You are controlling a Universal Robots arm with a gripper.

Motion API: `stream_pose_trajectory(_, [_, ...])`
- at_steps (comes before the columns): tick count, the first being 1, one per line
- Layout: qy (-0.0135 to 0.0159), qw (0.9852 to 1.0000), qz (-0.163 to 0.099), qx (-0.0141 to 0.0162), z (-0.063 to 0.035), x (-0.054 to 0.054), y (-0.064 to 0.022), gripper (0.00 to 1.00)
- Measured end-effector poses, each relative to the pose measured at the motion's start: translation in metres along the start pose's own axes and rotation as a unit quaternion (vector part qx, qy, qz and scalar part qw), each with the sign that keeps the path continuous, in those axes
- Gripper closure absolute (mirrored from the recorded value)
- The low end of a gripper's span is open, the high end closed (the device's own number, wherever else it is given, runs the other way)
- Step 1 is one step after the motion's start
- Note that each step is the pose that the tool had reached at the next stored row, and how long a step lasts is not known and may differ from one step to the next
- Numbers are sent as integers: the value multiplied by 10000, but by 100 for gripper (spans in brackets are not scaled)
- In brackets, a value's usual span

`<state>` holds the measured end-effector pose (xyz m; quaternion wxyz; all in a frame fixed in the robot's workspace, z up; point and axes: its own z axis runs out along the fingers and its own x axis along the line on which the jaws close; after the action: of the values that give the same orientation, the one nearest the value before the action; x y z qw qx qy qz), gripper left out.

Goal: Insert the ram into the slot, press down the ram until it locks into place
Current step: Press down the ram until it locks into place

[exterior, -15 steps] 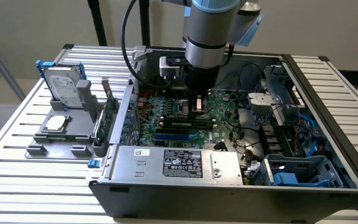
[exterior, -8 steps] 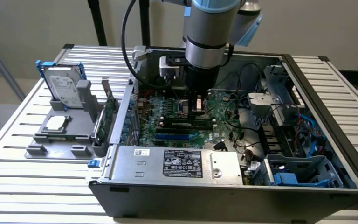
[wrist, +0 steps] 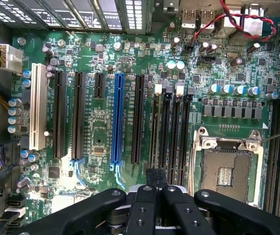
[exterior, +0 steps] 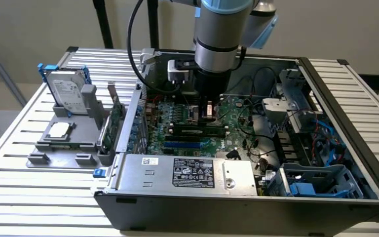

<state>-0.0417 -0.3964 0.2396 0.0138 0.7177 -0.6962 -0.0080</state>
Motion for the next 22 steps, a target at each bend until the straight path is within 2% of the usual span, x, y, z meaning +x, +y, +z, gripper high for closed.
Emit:
stream_pose_trajectory(17, [-1, 10000, 0, 1, 99, -20, 6, 89])
stream_pose_trajectory(22, [-10, 10000, 0, 3, 135, -21, 6, 89])
